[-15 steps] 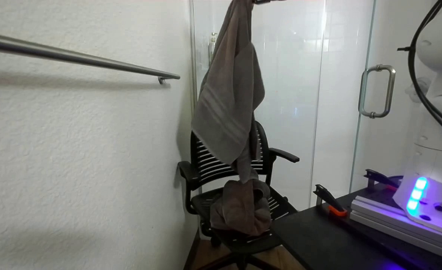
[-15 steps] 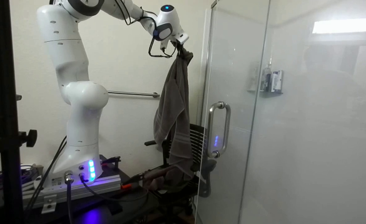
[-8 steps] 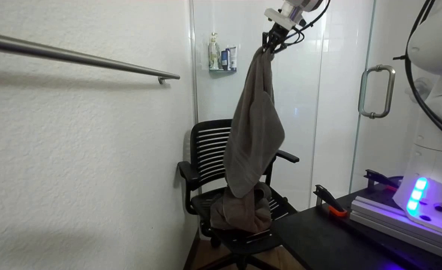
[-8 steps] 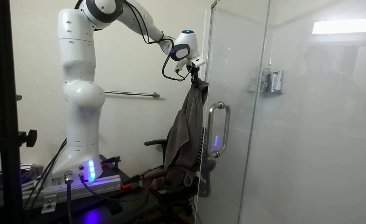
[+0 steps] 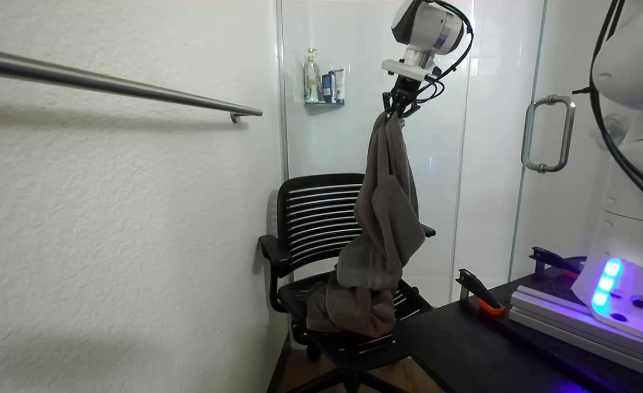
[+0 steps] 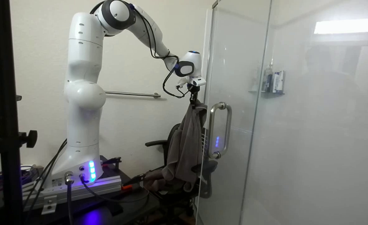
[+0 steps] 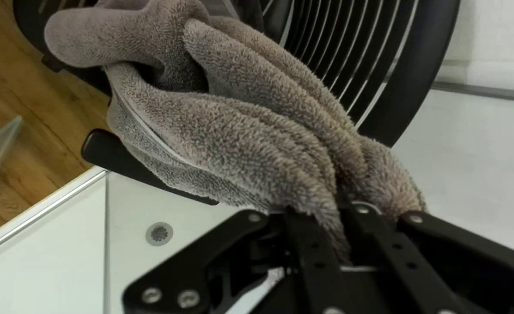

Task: Remove the grey towel from the from the bar and put it on the chair, then get the brown towel and put it on the bar

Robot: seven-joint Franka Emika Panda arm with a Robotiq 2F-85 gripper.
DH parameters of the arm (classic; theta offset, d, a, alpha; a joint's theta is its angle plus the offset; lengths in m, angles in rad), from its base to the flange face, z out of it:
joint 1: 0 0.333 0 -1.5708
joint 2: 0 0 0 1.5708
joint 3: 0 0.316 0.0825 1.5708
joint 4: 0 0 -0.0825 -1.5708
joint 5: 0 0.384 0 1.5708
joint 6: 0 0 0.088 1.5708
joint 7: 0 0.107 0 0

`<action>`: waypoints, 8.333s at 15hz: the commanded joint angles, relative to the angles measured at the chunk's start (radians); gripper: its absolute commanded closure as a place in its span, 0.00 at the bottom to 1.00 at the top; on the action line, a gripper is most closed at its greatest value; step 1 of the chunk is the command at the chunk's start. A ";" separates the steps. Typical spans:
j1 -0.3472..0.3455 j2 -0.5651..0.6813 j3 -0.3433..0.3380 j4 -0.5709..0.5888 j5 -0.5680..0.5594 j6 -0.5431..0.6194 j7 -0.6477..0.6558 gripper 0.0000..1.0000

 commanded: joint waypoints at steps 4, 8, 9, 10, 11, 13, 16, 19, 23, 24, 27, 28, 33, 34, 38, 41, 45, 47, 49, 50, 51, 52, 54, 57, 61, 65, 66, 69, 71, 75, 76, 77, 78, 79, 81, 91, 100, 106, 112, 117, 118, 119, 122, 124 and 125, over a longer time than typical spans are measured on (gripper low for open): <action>-0.033 0.024 -0.066 0.018 -0.166 -0.029 0.157 0.54; -0.033 0.018 -0.067 0.007 -0.159 -0.005 0.141 0.51; -0.033 0.018 -0.067 0.008 -0.159 -0.005 0.142 0.48; -0.033 0.018 -0.067 0.008 -0.159 -0.005 0.142 0.48; -0.033 0.018 -0.067 0.008 -0.159 -0.005 0.142 0.48; -0.033 0.018 -0.067 0.008 -0.159 -0.005 0.142 0.48; -0.008 0.092 -0.047 0.048 -0.196 -0.086 0.185 0.23; 0.036 0.133 0.002 0.004 -0.186 -0.131 0.136 0.03; 0.089 0.207 0.033 0.022 -0.213 -0.258 0.107 0.00; 0.101 0.212 0.032 0.020 -0.238 -0.292 0.109 0.00; 0.121 0.187 0.025 -0.011 -0.315 -0.371 0.089 0.00; 0.128 0.186 0.020 -0.011 -0.362 -0.383 0.094 0.00; 0.125 0.200 0.029 0.004 -0.369 -0.350 0.120 0.00; 0.125 0.200 0.029 0.004 -0.369 -0.350 0.120 0.00; 0.172 0.355 0.061 0.013 -0.361 -0.267 0.168 0.00; 0.250 0.443 0.064 -0.029 -0.401 -0.128 0.242 0.00; 0.357 0.539 0.023 -0.012 -0.467 -0.097 0.360 0.00; 0.351 0.544 0.038 -0.015 -0.450 -0.090 0.352 0.00; 0.374 0.553 0.028 -0.015 -0.468 -0.093 0.380 0.00; 0.377 0.553 0.026 -0.013 -0.470 -0.094 0.381 0.00; 0.343 0.559 0.048 0.003 -0.421 -0.077 0.355 0.00; 0.295 0.590 0.085 0.028 -0.342 -0.048 0.315 0.00; 0.269 0.651 0.116 0.057 -0.235 0.043 0.298 0.00; 0.271 0.743 0.141 0.080 -0.118 0.213 0.295 0.00; 0.329 0.890 0.100 0.158 -0.099 0.333 0.339 0.00; 0.341 0.921 0.092 0.180 -0.108 0.320 0.347 0.00; 0.344 0.943 0.092 0.200 -0.108 0.320 0.348 0.00; 0.347 0.963 0.088 0.214 -0.101 0.361 0.356 0.00; 0.313 1.014 0.117 0.265 -0.073 0.401 0.346 0.00; 0.319 1.086 0.117 0.343 -0.055 0.422 0.343 0.00; 0.328 1.104 0.110 0.363 -0.055 0.418 0.350 0.00; 0.327 1.122 0.112 0.384 -0.056 0.414 0.346 0.00; 0.330 1.138 0.110 0.403 -0.055 0.413 0.350 0.00; 0.330 1.153 0.111 0.422 -0.056 0.407 0.349 0.00; 0.331 1.177 0.110 0.454 -0.057 0.400 0.350 0.00; 0.319 1.238 0.113 0.546 -0.054 0.366 0.352 0.74; 0.067 0.972 0.326 0.335 0.048 0.282 0.112 0.99; 0.054 0.672 0.335 0.059 0.150 0.388 -0.013 0.99; 0.060 0.366 0.397 -0.196 0.259 0.505 -0.145 0.99; 0.069 0.092 0.502 -0.368 0.350 0.538 -0.223 0.99; 0.083 0.036 0.517 -0.401 0.354 0.514 -0.236 0.99; 0.089 -0.022 0.542 -0.423 0.357 0.486 -0.241 0.99; 0.228 -0.192 0.509 -0.501 0.357 0.407 -0.199 0.99; 0.304 -0.299 0.511 -0.549 0.320 0.317 -0.164 0.99; 0.337 -0.342 0.525 -0.567 0.292 0.261 -0.126 0.99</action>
